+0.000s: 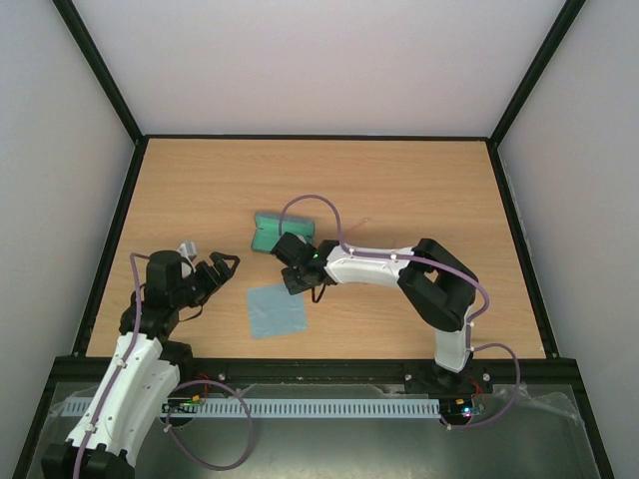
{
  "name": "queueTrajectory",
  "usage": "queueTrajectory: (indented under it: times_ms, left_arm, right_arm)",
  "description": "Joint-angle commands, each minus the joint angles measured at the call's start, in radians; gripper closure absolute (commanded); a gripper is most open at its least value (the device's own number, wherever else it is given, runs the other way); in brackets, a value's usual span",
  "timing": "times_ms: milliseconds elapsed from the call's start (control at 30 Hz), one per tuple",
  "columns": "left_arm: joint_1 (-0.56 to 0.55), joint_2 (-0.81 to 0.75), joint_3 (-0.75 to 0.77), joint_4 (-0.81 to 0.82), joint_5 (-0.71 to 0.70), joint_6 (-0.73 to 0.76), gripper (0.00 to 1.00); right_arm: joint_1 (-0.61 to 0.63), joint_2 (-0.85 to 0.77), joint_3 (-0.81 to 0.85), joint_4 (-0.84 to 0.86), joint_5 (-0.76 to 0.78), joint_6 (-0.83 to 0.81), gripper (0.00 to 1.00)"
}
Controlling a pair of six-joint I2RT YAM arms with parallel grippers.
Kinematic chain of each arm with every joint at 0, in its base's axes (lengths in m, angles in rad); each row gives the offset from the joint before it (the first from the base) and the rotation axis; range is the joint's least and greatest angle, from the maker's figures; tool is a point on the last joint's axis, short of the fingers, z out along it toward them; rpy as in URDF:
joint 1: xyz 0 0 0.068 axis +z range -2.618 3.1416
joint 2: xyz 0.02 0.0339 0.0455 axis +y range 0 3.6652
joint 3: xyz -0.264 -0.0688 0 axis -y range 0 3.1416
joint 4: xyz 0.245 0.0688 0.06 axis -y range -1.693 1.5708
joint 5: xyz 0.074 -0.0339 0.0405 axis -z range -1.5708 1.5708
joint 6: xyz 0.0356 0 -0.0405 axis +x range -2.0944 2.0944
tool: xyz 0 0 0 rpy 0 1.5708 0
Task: Organize the sunglasses
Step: Move the glasses cleaning cloth to the center of the board.
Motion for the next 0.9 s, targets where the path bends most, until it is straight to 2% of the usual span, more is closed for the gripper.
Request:
queueTrajectory:
  times_ms: [0,567,867]
  left_arm:
    - [-0.003,-0.012,-0.017,-0.019,-0.005,0.007,0.01]
    - [-0.003,-0.014,-0.026,-0.021,-0.015,0.007,0.01]
    - [-0.003,-0.013,-0.026,-0.021,-0.015,0.011,0.01]
  right_arm:
    - [0.001,0.025,0.013,-0.054,0.035,0.002,0.74]
    - [0.002,0.073,0.003,-0.016,-0.009,-0.002,0.78]
    - [0.002,0.069,-0.03,-0.007,-0.011,0.006,0.91]
